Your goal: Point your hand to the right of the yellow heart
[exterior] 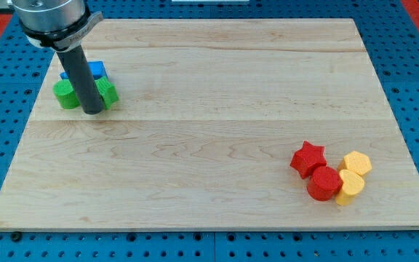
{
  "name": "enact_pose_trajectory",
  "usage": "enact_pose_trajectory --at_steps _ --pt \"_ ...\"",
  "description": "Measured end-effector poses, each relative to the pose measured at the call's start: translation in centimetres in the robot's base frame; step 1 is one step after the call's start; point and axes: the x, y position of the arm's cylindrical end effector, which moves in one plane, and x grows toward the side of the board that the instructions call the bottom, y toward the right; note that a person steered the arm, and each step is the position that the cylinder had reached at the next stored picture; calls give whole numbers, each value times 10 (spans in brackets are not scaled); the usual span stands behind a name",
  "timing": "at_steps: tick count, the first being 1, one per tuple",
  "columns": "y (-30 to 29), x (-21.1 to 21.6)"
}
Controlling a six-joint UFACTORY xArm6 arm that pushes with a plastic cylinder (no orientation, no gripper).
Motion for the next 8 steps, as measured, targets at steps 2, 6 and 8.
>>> enact_pose_trajectory --at_steps 2,6,8 --pt "59 19" --pt "506 51" --pt "533 132"
